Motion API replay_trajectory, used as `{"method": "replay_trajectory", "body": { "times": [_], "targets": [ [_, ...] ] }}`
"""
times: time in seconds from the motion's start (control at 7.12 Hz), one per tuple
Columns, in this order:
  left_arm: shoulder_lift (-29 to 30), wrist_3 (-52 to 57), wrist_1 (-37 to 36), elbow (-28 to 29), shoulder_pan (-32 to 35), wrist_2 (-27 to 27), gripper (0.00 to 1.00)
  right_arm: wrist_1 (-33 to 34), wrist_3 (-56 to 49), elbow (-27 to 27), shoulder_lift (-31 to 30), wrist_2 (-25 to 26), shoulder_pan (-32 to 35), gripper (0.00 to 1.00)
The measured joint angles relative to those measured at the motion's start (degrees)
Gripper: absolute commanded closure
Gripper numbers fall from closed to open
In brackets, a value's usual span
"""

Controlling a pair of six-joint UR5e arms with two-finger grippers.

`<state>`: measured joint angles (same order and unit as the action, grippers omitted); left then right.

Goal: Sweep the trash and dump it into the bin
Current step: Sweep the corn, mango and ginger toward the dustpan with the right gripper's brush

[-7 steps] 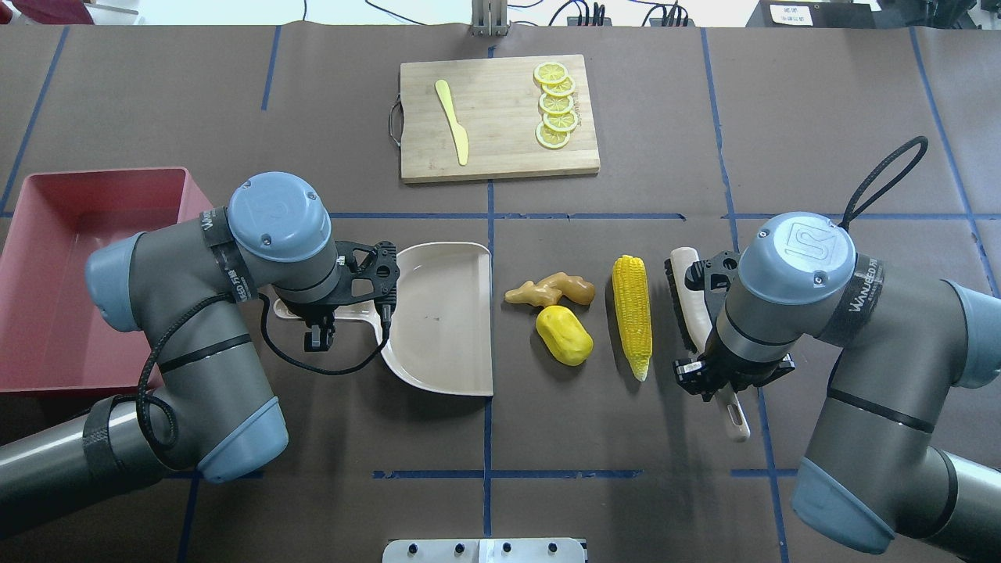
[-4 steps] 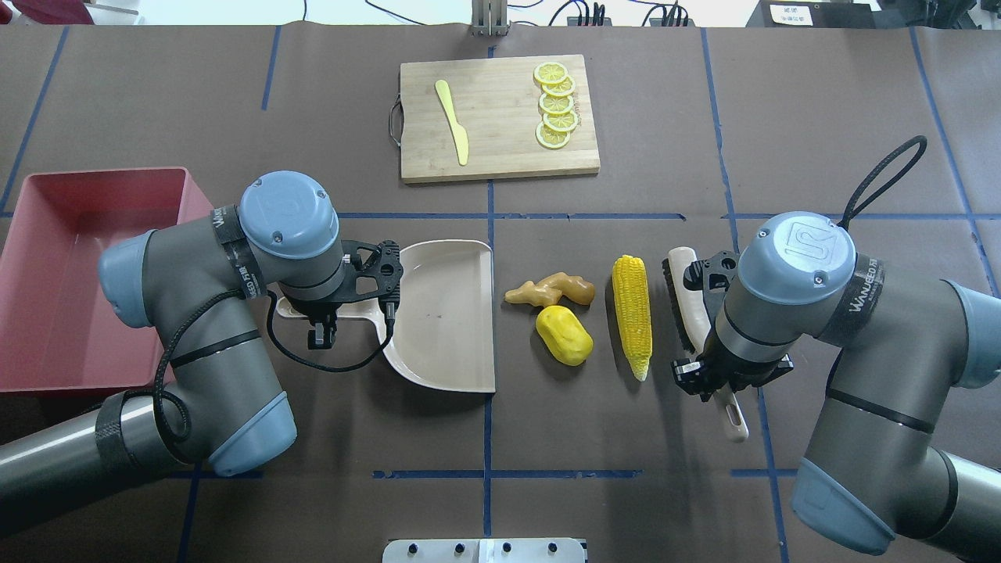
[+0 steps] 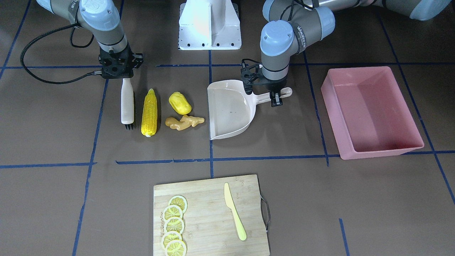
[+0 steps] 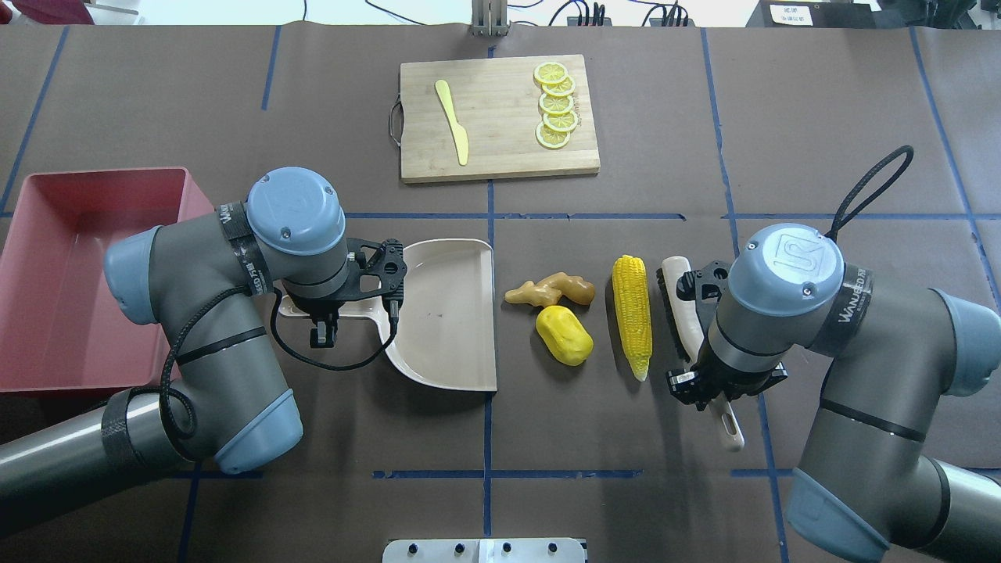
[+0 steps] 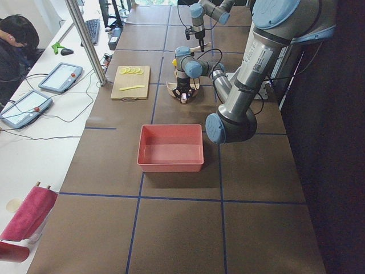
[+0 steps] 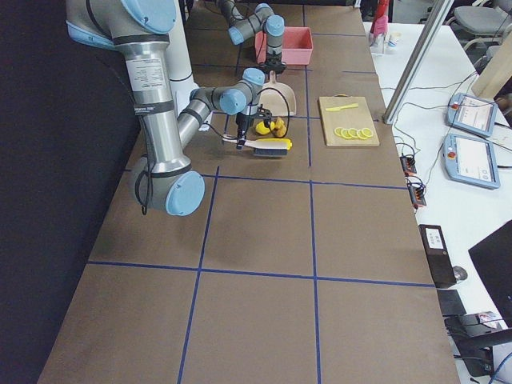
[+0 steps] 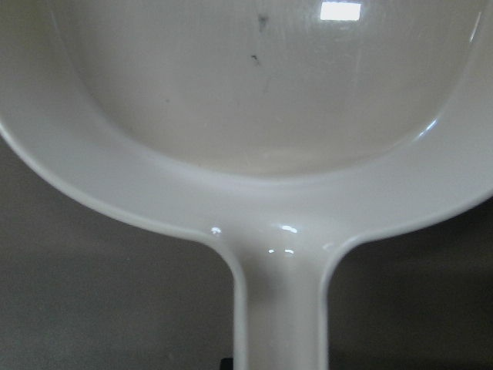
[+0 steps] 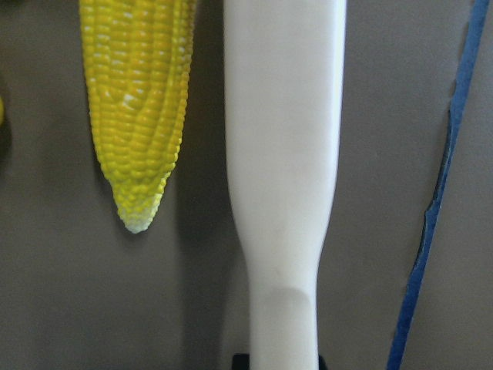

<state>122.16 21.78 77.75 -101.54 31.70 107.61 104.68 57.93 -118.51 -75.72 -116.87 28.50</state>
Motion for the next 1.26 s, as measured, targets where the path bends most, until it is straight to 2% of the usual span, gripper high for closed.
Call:
{"method": "replay_trajectory", "body": {
  "times": [0.56,1.26],
  "targets": [
    [0.2,0.0,-0.1,-0.1,0.0,0.0,1.00,0.0,0.5,5.8,5.7,2.7,-1.6,1.00],
    [0.1,0.0,-0.1,0.0,0.1,-0.1,1.00,0.0,3.3,9.3,12.8,2.8,-4.9,1.00]
  ]
}}
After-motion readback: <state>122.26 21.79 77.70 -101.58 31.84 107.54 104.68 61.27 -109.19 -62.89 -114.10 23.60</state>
